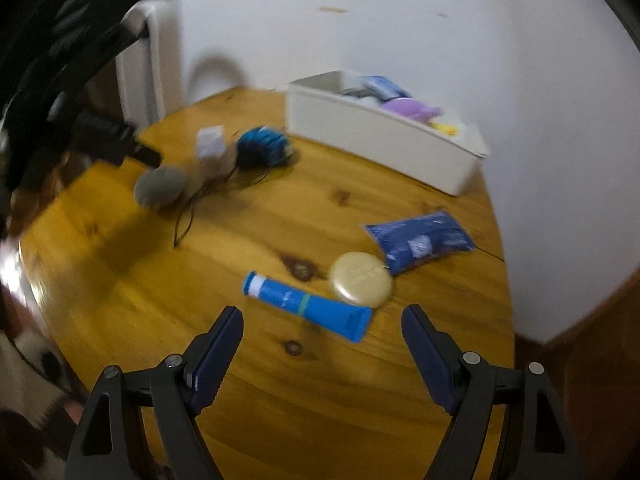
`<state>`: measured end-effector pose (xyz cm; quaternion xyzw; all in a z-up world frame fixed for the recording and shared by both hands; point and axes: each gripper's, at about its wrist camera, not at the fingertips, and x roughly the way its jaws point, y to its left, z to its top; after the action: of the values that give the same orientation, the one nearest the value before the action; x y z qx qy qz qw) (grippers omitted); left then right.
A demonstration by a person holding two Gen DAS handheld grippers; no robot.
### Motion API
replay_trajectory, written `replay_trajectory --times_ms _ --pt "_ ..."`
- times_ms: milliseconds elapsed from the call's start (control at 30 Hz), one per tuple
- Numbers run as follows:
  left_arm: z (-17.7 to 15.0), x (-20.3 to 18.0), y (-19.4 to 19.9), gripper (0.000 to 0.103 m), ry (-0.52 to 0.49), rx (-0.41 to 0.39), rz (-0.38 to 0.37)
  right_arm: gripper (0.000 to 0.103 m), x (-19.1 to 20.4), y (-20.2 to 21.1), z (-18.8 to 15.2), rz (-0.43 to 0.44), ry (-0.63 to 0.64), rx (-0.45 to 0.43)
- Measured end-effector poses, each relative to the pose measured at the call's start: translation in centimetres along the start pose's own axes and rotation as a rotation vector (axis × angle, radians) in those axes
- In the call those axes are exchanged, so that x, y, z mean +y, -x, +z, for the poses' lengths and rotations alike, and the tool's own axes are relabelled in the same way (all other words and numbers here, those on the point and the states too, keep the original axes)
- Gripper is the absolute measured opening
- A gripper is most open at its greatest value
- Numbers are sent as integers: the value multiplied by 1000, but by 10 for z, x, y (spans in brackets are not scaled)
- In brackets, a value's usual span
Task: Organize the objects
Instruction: 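Grasp the grey round speaker with left tool while right tool grasps blue tube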
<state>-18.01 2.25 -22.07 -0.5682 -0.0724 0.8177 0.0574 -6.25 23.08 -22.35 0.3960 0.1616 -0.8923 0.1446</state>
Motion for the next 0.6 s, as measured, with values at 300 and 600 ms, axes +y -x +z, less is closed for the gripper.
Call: replay_trajectory --times_ms 300,600 --pt "6 5 -19 87 49 38 -5 74 26 -40 9 40 261 19" --pt "11 3 -28 87 57 49 -10 54 19 -70 19 149 329 91"
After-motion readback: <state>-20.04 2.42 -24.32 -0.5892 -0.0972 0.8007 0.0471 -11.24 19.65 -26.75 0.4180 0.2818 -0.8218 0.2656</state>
